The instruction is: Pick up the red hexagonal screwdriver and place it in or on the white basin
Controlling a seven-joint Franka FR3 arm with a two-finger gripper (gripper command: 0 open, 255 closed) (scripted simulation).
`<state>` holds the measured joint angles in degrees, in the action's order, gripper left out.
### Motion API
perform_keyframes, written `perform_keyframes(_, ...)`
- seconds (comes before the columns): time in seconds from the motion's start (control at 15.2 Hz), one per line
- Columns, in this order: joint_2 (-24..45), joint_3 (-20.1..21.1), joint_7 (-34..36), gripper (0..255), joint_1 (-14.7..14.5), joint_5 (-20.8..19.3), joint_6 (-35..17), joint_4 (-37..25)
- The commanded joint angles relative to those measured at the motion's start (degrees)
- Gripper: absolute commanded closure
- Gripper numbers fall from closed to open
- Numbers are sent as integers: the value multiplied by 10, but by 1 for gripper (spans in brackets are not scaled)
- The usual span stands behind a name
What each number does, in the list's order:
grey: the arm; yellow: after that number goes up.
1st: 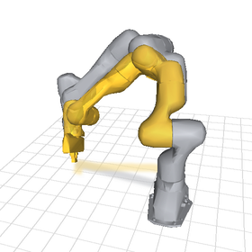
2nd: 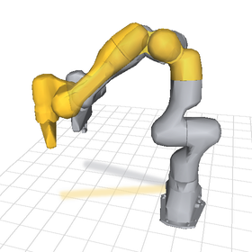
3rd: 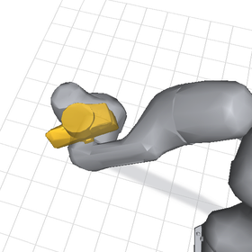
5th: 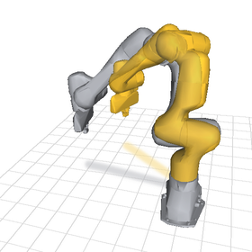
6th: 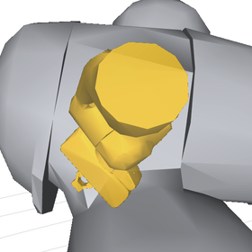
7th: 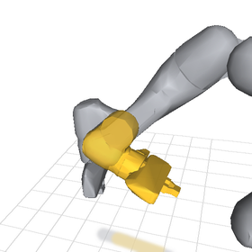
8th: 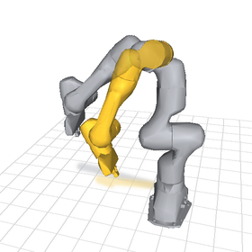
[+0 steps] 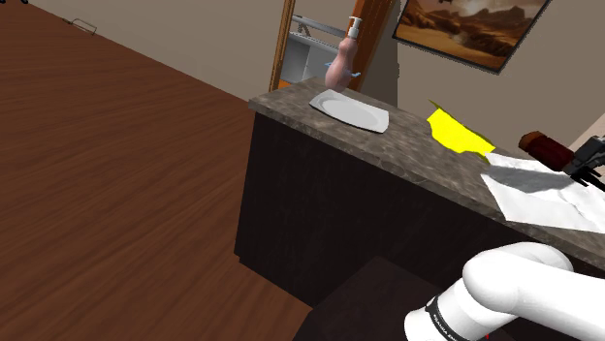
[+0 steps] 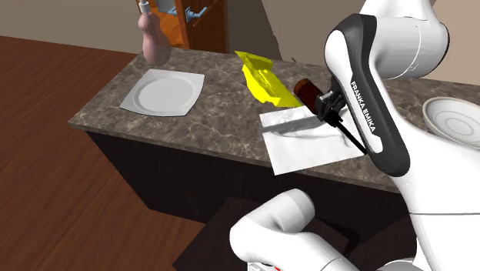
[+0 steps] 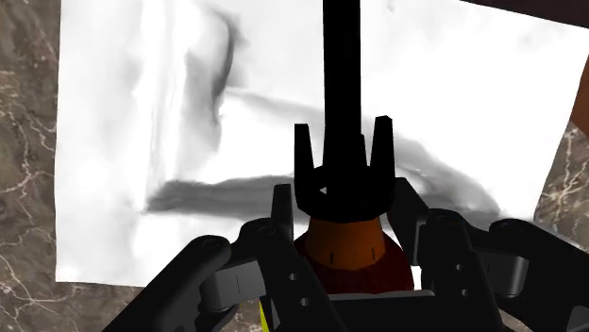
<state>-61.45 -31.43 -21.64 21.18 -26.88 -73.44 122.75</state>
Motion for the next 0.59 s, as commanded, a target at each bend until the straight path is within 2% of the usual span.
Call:
perform_keyframes(0.0, 0, 0, 0, 255, 0, 0, 0, 0)
perform_keyframes(0.13, 0, 0, 0, 255, 0, 0, 0, 0)
perform_keyframes(0.2, 0, 0, 0, 0, 0, 0, 0, 0)
perform_keyframes(0.53, 0, 0, 0, 0, 0, 0, 0, 0)
